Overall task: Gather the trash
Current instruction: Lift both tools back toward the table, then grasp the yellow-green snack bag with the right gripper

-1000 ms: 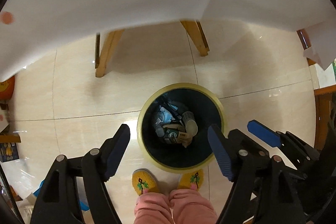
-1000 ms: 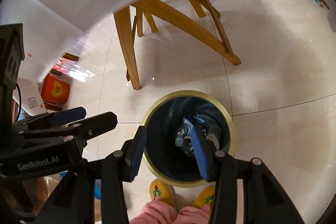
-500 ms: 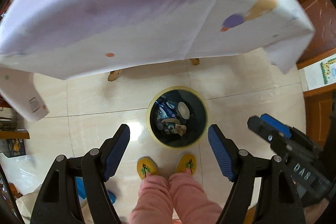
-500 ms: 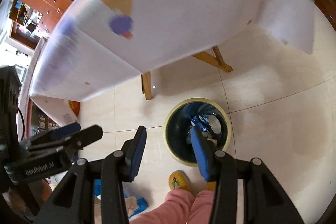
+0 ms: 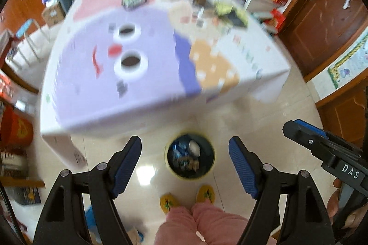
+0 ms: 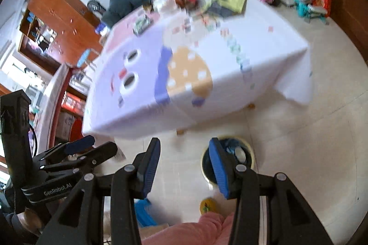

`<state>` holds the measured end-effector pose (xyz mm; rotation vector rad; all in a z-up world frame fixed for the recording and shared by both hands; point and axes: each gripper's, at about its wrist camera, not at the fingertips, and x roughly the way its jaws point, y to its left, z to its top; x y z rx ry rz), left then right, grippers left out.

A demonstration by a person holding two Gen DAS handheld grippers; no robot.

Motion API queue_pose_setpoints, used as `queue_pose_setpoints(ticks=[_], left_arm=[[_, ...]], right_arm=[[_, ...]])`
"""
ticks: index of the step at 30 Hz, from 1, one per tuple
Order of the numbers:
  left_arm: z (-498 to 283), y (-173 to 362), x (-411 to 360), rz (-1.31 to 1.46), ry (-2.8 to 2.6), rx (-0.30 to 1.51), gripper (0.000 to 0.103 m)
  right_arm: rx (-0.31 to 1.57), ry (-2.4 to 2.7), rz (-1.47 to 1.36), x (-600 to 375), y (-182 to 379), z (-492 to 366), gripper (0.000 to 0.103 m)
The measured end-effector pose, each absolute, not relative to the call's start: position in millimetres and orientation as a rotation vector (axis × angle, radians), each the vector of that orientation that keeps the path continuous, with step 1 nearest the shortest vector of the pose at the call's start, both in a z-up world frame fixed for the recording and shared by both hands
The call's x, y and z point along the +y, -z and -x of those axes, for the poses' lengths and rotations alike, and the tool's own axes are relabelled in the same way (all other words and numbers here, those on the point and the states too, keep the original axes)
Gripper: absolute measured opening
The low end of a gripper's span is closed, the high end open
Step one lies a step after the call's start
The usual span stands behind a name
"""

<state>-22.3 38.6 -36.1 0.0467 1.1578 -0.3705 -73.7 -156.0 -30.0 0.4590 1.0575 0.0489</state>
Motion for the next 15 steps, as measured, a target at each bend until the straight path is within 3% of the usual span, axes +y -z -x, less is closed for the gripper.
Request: queue_pose_setpoints(ticks=[7, 10, 15], left_arm=[[-5, -16, 34, -0.056, 0.421, 1.048, 0.082], [-20, -29, 28, -0.059, 0.440, 1.030, 0.083], [-58, -41, 4, -0.077, 0.446, 1.011, 0.091]], right_arm=[[0.967, 0.029, -0.483, -167, -14, 54, 0.046], [0.953, 0.044, -0.477, -172, -24, 42, 0.057], [0.972, 0.033, -0.524, -192, -27, 10, 0.061]])
